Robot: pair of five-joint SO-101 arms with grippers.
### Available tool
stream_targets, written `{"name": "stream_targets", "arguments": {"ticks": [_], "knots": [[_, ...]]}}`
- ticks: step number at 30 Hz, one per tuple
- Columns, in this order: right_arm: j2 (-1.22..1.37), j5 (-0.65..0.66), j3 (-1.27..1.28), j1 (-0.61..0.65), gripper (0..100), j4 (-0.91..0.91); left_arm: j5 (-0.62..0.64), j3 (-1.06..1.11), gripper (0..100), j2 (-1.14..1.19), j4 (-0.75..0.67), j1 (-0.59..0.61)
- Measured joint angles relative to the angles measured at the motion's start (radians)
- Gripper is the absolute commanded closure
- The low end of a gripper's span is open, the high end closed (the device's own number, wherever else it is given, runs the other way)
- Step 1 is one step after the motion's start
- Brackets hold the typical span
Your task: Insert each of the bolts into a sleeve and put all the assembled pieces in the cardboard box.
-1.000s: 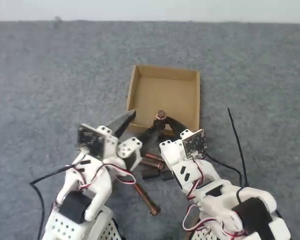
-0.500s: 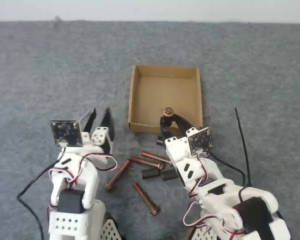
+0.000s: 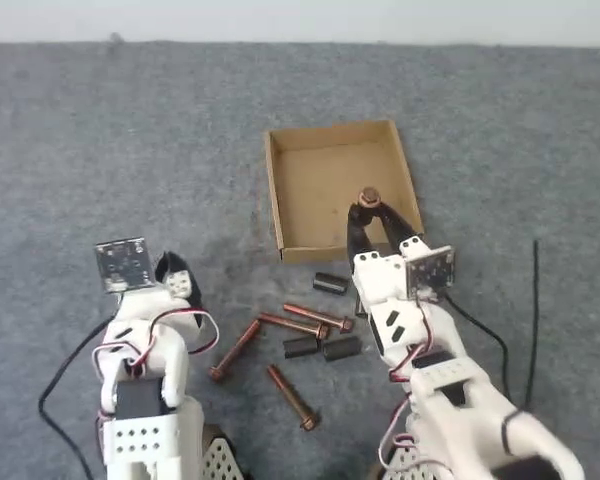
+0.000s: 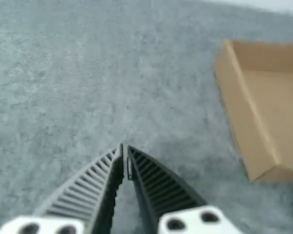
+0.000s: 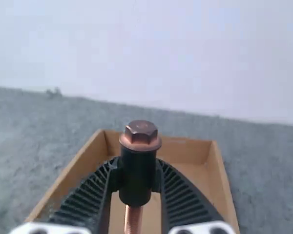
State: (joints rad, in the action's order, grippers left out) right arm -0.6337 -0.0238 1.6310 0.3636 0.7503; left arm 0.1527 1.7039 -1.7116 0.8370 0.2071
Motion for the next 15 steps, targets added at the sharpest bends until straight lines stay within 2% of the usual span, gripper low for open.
{"name": "stream_targets", "arguments": {"ticks": [5, 11, 15], "knots": [[-0.219, 0.0, -0.071, 0.0, 99.3, -0.404, -0.061, 0.0, 99, 0.0, 0.009, 0.0], [-0.368, 0.0, -0.325, 0.0, 99.3, -0.97, -0.064, 0.0, 99, 0.0, 0.009, 0.0], [-0.374, 0.005, -0.465, 0.0, 99.3, -1.163, -0.068, 0.0, 99, 0.0, 0.009, 0.0]]}}
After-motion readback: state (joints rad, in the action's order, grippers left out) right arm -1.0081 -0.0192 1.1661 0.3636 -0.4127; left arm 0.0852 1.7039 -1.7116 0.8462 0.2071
